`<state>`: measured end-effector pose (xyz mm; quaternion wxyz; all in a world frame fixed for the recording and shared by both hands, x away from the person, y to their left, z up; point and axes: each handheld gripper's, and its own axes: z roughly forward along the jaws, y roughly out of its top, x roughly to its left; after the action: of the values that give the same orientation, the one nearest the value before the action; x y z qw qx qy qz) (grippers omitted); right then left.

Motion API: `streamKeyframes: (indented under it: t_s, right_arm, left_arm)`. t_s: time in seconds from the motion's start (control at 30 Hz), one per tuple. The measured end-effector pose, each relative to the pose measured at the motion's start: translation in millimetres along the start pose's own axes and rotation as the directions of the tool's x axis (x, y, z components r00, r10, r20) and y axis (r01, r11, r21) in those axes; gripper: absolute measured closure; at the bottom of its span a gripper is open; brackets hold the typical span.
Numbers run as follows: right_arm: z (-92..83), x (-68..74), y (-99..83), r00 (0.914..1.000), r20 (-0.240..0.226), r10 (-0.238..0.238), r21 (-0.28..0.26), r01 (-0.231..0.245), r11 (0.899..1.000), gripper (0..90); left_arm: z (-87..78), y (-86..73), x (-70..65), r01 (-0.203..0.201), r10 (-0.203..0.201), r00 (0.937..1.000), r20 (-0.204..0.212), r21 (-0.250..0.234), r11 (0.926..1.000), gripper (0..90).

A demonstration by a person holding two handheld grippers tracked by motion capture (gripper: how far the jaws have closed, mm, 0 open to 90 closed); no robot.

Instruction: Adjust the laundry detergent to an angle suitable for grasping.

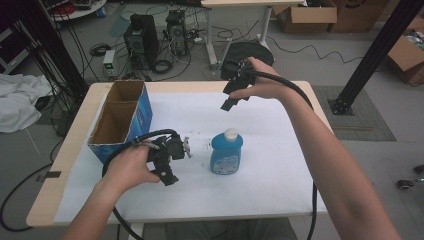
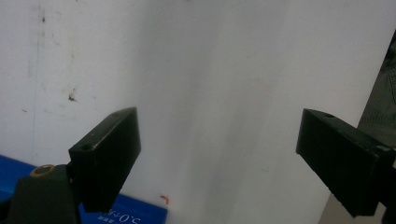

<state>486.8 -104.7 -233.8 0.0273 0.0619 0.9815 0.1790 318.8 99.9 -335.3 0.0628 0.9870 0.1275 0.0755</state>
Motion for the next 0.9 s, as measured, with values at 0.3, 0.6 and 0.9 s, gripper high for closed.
streamKeyframes:
  t_s: [0.3,0.6,0.9]
  right_arm:
    - [-4.3,-2.2,-5.3,0.9999,-0.002,0.011,-0.023,-0.011,1.0,27.4]
    - [-4.0,-2.5,-4.9,0.9999,-0.002,0.012,-0.035,-0.012,0.999,27.4]
    - [-4.2,-2.9,-4.7,0.9999,-0.003,0.013,-0.044,-0.013,0.999,27.4]
  left_arm:
    - [-0.8,0.4,0.9,-0.008,0.008,1.0,-0.001,0.009,0.9999,14.4]
    - [-0.4,-2.7,1.0,0.004,-0.004,1.0,-0.003,-0.001,1.0,14.4]
    - [-1.0,-4.2,1.3,0.009,-0.009,1.0,-0.001,0.003,1.0,14.4]
